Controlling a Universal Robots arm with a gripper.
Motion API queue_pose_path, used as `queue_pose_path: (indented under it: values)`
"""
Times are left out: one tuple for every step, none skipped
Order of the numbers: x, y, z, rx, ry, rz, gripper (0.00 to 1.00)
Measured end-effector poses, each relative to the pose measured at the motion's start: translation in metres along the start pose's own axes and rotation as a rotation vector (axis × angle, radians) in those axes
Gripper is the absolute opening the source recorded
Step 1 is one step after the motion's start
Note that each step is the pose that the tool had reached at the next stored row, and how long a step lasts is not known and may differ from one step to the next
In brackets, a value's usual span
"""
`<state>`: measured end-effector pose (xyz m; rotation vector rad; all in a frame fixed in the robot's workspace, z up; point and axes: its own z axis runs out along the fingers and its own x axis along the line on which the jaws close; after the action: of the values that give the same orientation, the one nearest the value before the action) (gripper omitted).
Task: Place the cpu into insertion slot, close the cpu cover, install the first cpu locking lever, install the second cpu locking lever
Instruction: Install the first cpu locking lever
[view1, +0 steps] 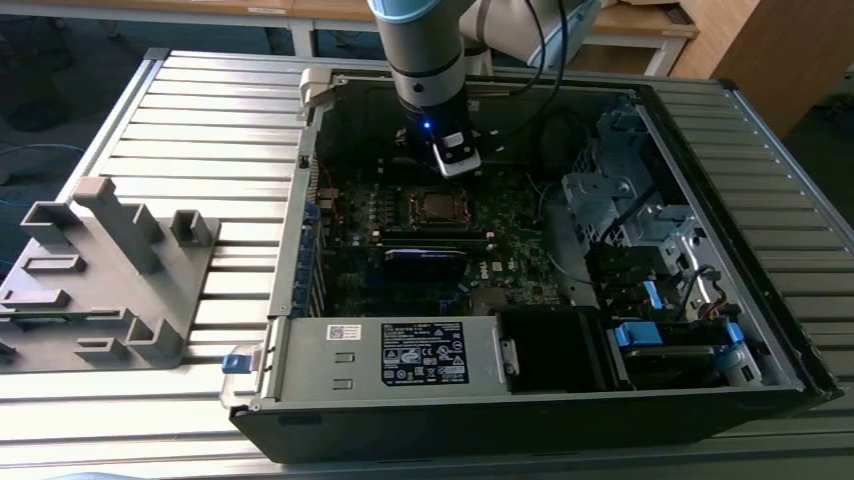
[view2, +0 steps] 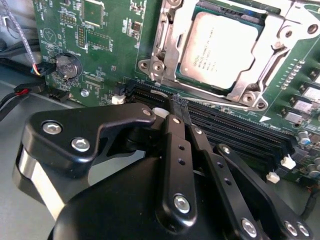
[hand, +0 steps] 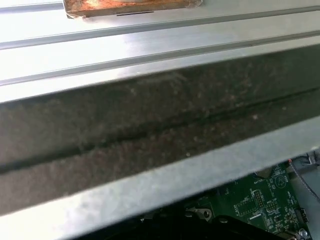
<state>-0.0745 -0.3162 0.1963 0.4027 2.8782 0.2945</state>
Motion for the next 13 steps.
queue_pose_path:
  values:
    - [0.0005,-0.0002,0.0002,-0.0006,-0.0022,0.0,0.11]
    - [0.0012,-0.0005,0.0004,-0.001,-0.0035,-0.001,0.11]
    - [0.0018,-0.0007,0.0005,-0.0011,-0.0039,-0.001,0.11]
    - [0.0023,-0.0009,0.0004,-0.001,-0.0039,-0.001,0.11]
    - [0.0029,-0.001,0.0003,-0.001,-0.0038,-0.001,0.11]
    - [0.0031,-0.0011,0.0003,-0.0009,-0.0038,-0.001,0.11]
    - [0.0033,-0.0011,0.0004,-0.0009,-0.0038,-0.001,0.11]
    - [0.0034,-0.0012,0.0005,-0.0009,-0.0038,-0.001,0.11]
    - [0.0035,-0.0013,0.0007,-0.001,-0.0039,-0.001,0.11]
    - [0.0037,-0.0014,0.0012,-0.0013,-0.0044,-0.001,0.11]
    - [0.0039,-0.0015,0.0016,-0.0013,-0.0047,-0.001,0.11]
    - [0.004,-0.0017,0.0019,-0.0013,-0.005,-0.001,0.11]
    - [0.004,-0.0017,0.0022,-0.0013,-0.0052,-0.001,0.11]
